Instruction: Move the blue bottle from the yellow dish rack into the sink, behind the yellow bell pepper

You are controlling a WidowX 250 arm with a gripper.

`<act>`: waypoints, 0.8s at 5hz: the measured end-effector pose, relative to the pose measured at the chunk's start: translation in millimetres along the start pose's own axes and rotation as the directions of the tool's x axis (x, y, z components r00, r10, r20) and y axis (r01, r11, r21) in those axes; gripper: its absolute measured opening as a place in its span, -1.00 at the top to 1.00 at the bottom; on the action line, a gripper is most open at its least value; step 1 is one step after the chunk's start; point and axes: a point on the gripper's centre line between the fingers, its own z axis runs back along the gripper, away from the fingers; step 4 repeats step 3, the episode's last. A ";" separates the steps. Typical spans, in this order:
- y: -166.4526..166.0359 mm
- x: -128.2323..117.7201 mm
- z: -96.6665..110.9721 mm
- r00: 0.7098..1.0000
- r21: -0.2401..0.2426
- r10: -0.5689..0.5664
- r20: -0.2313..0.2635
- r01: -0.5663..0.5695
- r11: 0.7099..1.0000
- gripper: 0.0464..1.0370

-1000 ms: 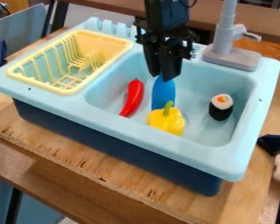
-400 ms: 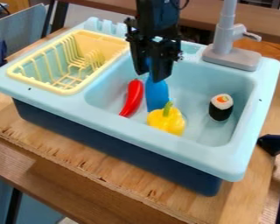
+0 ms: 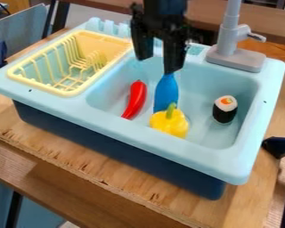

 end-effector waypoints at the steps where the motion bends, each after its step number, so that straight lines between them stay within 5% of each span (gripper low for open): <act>1: 0.6 3.5 8.6 1.000 0.006 0.011 0.021 -0.011 1.000 -0.93; 2: -3.4 -5.3 40.7 0.994 0.028 0.047 0.095 -0.050 0.998 -0.93; 3: -4.4 -20.5 62.3 0.990 0.054 0.092 0.110 -0.098 0.994 -0.93; 4: -4.4 -20.5 62.3 0.990 0.054 0.092 0.110 -0.098 0.994 -0.93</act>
